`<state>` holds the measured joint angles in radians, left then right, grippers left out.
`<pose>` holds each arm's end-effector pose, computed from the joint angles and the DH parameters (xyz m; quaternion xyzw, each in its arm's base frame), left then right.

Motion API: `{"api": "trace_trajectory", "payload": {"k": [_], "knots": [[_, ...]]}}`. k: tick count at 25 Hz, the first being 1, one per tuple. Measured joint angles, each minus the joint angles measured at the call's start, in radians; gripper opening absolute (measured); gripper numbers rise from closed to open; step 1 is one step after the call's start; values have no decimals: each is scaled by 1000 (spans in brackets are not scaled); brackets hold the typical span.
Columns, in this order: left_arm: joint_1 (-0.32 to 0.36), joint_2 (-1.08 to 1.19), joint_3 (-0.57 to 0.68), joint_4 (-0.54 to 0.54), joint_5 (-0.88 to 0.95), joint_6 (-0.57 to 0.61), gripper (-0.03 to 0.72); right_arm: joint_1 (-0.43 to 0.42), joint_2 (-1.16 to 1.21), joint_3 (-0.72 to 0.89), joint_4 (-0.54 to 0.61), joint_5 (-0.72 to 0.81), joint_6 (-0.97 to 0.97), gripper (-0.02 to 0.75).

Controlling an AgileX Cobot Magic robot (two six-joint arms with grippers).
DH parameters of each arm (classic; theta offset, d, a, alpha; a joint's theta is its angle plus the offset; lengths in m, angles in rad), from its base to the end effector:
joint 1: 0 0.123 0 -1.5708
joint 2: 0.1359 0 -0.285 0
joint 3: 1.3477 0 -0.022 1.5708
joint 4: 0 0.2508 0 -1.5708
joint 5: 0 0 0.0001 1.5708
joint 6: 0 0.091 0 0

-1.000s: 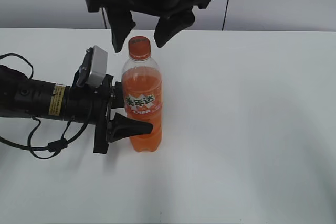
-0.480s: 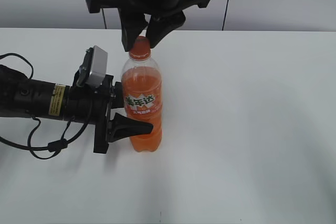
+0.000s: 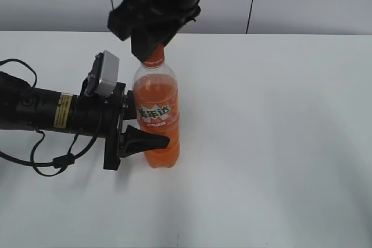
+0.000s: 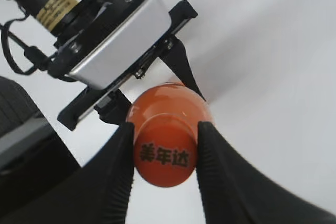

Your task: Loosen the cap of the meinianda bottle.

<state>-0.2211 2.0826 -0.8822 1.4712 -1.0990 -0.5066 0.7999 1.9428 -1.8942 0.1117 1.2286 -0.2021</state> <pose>0.3024 -0.1506 0.1014 0.5552 0.6132 -0.3829 0.4112 0.2872 0.3094 0.3197 -0.4635 0.8640 0.1084 0.1643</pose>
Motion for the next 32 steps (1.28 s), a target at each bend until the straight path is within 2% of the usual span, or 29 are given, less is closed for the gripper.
{"api": "trace_trajectory", "payload": {"k": [7, 16, 27, 32], "knots": [[0, 0, 0, -1, 0, 0, 410, 0, 0, 0, -9, -4, -457, 273], [0, 0, 0, -7, 3, -1, 410, 0, -1, 0, -25, -4, -832, 273], [0, 0, 0, -7, 4, -1, 410, 0, -1, 0, -27, -4, -879, 290], [0, 0, 0, -6, 4, -2, 410, 0, -1, 0, -47, -5, -836, 456]]}}
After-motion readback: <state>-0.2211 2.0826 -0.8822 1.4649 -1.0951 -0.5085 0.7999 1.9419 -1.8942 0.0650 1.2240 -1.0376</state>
